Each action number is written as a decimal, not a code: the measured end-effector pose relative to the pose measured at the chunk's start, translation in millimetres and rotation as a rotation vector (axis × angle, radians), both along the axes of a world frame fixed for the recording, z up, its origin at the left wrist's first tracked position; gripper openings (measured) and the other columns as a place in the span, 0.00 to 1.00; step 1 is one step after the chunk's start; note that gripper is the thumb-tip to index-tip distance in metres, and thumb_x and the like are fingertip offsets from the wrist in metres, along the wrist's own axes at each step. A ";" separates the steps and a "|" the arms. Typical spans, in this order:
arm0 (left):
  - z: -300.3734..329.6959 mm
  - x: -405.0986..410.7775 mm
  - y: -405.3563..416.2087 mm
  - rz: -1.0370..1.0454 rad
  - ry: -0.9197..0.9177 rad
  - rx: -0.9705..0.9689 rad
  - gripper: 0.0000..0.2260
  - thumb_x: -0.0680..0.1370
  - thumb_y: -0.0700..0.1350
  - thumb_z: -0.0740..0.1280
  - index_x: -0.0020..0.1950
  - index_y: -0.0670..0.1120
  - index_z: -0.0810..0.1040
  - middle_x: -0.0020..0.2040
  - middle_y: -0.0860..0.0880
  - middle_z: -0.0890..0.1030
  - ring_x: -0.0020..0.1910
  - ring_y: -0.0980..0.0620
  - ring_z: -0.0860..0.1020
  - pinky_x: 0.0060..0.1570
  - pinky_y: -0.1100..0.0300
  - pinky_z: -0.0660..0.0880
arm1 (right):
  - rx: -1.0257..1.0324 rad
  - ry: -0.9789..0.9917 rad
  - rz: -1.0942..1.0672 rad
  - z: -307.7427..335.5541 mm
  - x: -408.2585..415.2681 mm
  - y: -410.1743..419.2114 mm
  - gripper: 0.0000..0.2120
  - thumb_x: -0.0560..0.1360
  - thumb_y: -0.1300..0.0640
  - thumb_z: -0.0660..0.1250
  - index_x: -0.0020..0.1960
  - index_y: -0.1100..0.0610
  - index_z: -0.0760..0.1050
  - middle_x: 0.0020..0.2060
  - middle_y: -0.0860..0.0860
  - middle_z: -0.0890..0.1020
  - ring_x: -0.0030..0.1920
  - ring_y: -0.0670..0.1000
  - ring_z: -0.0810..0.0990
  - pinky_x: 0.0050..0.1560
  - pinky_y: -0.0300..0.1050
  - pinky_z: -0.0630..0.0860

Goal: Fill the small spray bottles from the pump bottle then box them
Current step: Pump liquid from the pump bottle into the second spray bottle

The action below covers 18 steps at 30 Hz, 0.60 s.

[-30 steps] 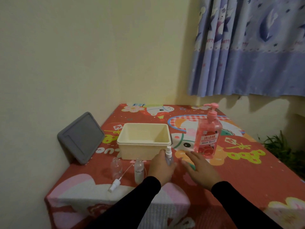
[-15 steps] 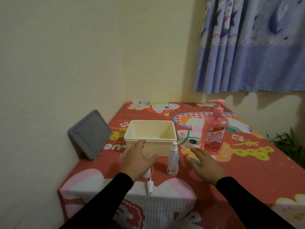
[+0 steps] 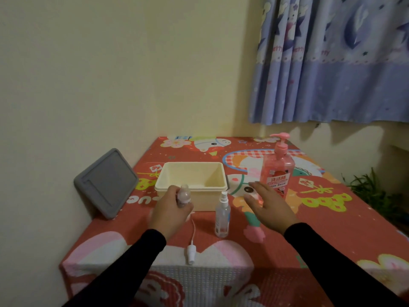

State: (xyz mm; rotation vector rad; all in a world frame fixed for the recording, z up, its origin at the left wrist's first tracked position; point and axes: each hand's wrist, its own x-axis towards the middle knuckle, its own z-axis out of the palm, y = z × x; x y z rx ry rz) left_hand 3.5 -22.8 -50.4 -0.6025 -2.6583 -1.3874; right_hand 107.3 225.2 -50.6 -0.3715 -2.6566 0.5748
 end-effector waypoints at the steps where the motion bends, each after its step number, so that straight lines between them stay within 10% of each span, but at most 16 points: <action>1: 9.7 -2.9 3.8 -0.016 0.024 0.019 0.11 0.73 0.48 0.71 0.51 0.52 0.72 0.44 0.52 0.80 0.44 0.49 0.79 0.42 0.55 0.75 | 0.006 0.032 -0.003 8.4 -0.9 2.5 0.26 0.79 0.42 0.58 0.73 0.53 0.67 0.72 0.52 0.68 0.71 0.51 0.67 0.68 0.45 0.64; 18: 92.0 -42.8 141.3 -0.379 0.120 -0.060 0.15 0.77 0.47 0.68 0.61 0.48 0.68 0.52 0.50 0.77 0.46 0.51 0.77 0.41 0.60 0.70 | 0.099 0.335 -0.118 139.2 -53.3 79.1 0.21 0.81 0.47 0.57 0.68 0.58 0.72 0.66 0.55 0.75 0.67 0.54 0.70 0.65 0.46 0.66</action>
